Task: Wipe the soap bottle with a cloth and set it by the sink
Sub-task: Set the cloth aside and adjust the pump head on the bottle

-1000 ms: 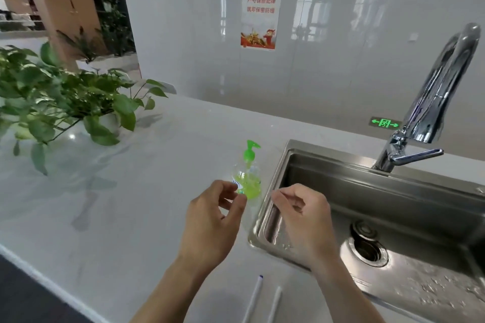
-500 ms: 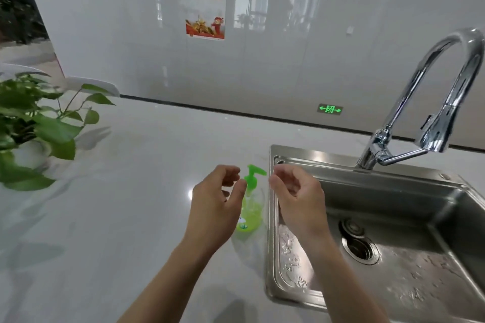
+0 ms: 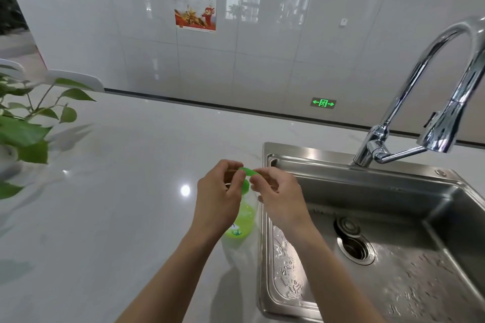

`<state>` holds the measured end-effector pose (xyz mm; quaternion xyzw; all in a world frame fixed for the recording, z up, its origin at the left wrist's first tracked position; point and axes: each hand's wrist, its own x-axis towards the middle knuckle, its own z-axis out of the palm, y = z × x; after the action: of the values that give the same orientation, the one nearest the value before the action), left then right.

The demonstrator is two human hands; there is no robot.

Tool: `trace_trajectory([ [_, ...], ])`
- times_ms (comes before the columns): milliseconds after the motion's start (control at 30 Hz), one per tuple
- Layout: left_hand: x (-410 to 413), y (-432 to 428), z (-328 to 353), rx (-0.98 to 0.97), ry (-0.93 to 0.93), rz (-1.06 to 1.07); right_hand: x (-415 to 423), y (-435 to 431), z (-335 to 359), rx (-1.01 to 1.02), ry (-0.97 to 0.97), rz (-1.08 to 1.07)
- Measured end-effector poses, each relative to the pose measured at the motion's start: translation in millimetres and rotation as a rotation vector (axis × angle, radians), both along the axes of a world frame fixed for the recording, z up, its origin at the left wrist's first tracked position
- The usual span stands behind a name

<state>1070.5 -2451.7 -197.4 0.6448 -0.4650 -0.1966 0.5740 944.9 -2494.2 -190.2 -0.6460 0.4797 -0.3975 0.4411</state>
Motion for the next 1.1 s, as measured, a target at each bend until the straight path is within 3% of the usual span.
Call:
trace_trajectory([
  [1100, -12.9, 0.1, -18.5, -0.120, 0.017, -0.029, -14.9, -3.2, -2.4, -0.011, -0.017, 0.058],
])
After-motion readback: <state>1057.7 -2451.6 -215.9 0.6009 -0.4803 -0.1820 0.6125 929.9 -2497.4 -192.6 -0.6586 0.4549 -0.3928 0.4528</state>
